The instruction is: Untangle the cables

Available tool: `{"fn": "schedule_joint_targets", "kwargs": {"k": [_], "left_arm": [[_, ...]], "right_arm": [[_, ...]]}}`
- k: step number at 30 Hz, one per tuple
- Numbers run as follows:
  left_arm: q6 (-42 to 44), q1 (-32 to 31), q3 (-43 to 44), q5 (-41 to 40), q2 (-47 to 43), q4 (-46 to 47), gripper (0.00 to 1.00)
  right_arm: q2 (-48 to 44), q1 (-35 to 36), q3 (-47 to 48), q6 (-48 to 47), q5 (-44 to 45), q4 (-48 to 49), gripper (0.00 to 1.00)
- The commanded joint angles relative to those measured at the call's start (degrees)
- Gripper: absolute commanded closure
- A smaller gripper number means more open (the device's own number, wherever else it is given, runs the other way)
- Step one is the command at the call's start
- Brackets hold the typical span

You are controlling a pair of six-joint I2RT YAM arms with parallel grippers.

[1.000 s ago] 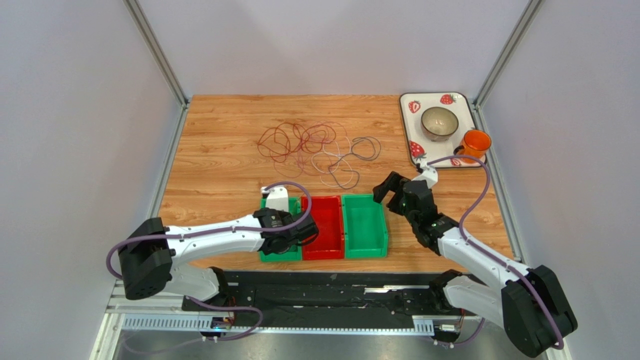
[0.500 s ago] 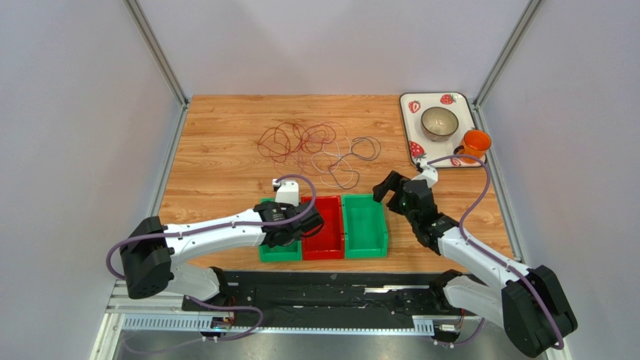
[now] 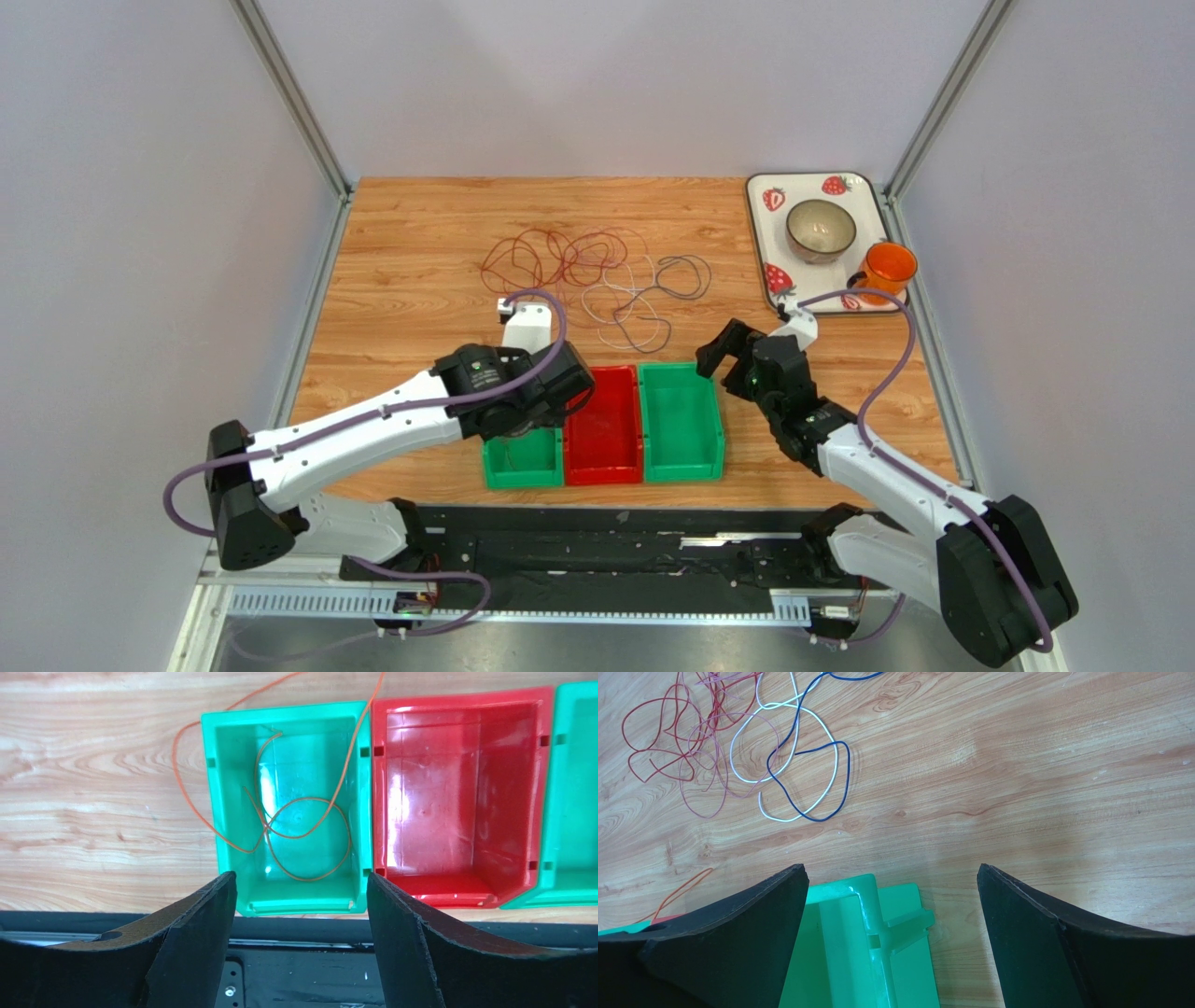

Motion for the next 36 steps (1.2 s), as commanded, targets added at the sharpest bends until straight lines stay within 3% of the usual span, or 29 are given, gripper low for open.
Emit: {"fn": "schedule_joint_targets", "kwargs": {"k": [1,7,10,13,17,23,27,36], "left_arm": [[9.3,4.0,4.5,2.4,-4.1,-2.4,0.23],[22.4,20.2,7.4,11.0,-3.2,5.6,0.24],[29.4,24.6,9.8,15.3,3.0,10.2,0.26],[35.1,27.7,16.3,19.1,14.9,9.8,0.27],[39.0,28.9,26.9,28.3,30.4,9.9,0.28],[43.1,29.1,36.5,33.4,43.6,5.9,0.27],[42.8,29.1,36.2,37.1,46.3,6.6,0.28],[43.0,28.0,30.8,36.7,45.5,6.0,0.32]], "right_arm": [[-0.3,-0.2,2.2,0.2,0.1,1.0,0.04],[-0.3,-0.3,2.2,0.2,0.2,0.9,0.04],[-0.3,-0.2,2.2,0.2,0.2,0.8,0.04],[-0.3,-0.3,2.2,0.2,0.2,0.9,0.04],[-0.2,-0.2,2.2,0.3,0.2,0.9,0.04],[0.0,-0.2,2.3,0.1,0.0,1.2,0.04],[0.2,-0.2,2.3,0.2,-0.2,1.2,0.04],[0.3,-0.2,2.2,0.2,-0.2,1.6,0.05]]}}
